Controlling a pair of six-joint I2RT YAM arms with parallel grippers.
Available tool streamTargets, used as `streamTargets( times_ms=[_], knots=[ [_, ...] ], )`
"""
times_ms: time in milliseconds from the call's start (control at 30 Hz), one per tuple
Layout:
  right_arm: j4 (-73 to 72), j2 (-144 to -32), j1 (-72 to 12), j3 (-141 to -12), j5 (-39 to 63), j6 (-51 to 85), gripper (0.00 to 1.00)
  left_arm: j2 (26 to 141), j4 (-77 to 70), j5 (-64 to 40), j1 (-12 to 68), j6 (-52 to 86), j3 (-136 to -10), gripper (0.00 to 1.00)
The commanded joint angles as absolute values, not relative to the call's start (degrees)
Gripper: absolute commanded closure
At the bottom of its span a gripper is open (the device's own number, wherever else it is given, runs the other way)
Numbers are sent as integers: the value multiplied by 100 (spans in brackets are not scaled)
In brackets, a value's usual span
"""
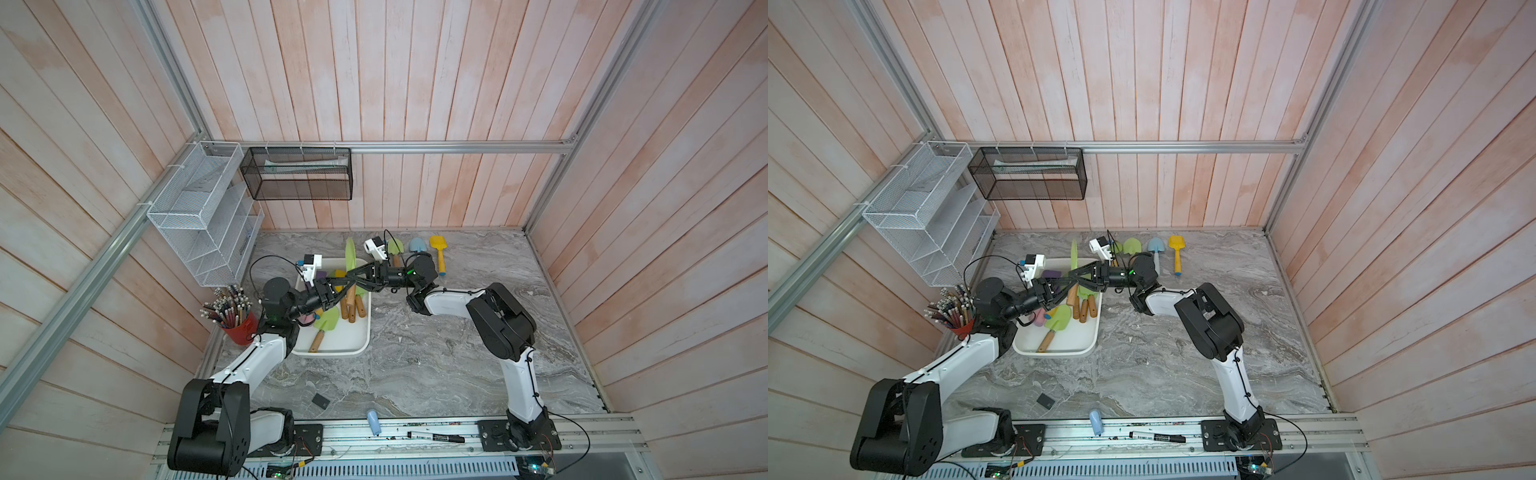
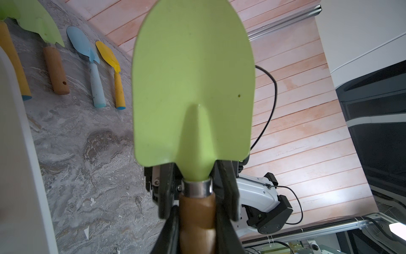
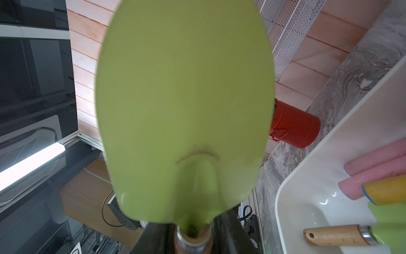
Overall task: Take the shovel out of the storage box
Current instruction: Pick up the shovel from the storage box.
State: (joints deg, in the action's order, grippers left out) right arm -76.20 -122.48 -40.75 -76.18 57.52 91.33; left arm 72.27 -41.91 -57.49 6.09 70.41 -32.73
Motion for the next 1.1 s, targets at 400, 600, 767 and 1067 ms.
streamTargets(
  times_ms=[400, 600, 767, 1067],
  knots=[
    [-8825, -12461, -3964, -7953, 5150, 10054, 68, 7096, -4209, -5704, 762, 6744, -3077, 81],
    [-8362, -12374, -3964, -7913, 5106, 9724, 67, 7014, -4213, -5669, 791, 6788, -3048, 81],
    [-7634, -12171, -3961, -7806, 5119, 9146, 66, 6898, -4115, -5655, 787, 6768, -3059, 81],
    [-6573, -11951, -3957, -7728, 5114, 8382, 66, 6794, -3969, -5650, 791, 6721, -3110, 81]
  ],
)
